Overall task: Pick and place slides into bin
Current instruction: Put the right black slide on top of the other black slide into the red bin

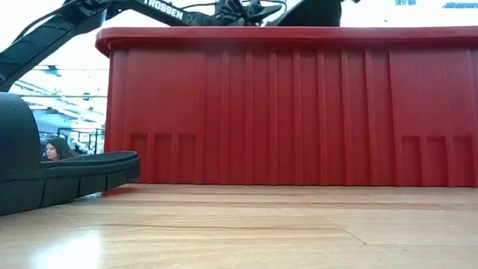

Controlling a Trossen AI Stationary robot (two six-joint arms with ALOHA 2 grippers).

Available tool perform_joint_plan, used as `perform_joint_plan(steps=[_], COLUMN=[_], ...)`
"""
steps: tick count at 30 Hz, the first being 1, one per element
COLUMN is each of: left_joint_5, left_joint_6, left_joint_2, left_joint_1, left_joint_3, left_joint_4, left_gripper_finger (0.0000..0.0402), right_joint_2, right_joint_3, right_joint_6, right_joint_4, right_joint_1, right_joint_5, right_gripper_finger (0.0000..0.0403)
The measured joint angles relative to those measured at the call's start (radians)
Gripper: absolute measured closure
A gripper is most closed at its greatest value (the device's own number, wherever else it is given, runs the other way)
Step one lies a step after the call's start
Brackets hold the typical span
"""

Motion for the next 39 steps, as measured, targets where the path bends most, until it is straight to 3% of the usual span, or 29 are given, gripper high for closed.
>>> perform_joint_plan(steps=[4, 7, 9, 12, 14, 17, 19, 21, 27, 39], left_joint_5=[-0.009, -0.049, -0.067, -0.119, -0.255, -0.646, -0.904, -1.032, -1.055, -1.111], left_joint_6=[-0.009, -0.008, 0.038, 0.245, 0.433, 0.689, 0.774, 0.779, 0.761, 0.725], left_joint_2=[-0.01, -0.039, -0.076, -0.165, -0.241, -0.352, -0.413, -0.46, -0.587, -0.719], left_joint_1=[0.047, 0.059, 0.059, 0.051, 0.037, -0.001, -0.041, -0.078, -0.17, -0.158], left_joint_3=[0.0, 0.0, 0.0, 0.0, 0.0, 0.0, 0.0, 0.0, -0.055, -0.064], left_joint_4=[-0.019, -0.03, -0.059, -0.221, -0.407, -0.716, -0.882, -0.983, -1.024, -1.044], left_gripper_finger=[0.0275, 0.0281, 0.0303, 0.0361, 0.039, 0.0391, 0.0396, 0.04, 0.04, 0.04], right_joint_2=[-0.04, -0.052, -0.054, -0.055, -0.055, -0.054, -0.055, -0.054, -0.055, -0.042], right_joint_3=[0.0, 0.0, 0.0, -0.014, -0.044, -0.105, -0.15, -0.188, -0.265, -0.428], right_joint_6=[0.026, 0.104, 0.174, 0.257, 0.315, 0.397, 0.45, 0.524, 0.682, 0.77], right_joint_4=[-0.153, -0.265, -0.337, -0.411, -0.407, -0.399, -0.389, -0.376, -0.431, -0.334], right_joint_1=[0.019, 0.025, 0.028, 0.027, 0.022, 0.023, 0.018, 0.017, 0.018, 0.01], right_joint_5=[0.066, 0.076, 0.08, 0.11, 0.139, 0.202, 0.202, 0.204, 0.197, 0.021], right_gripper_finger=[0.0401, 0.0401, 0.0401, 0.0402, 0.0402, 0.0402, 0.0402, 0.0402, 0.0402, 0.0402])
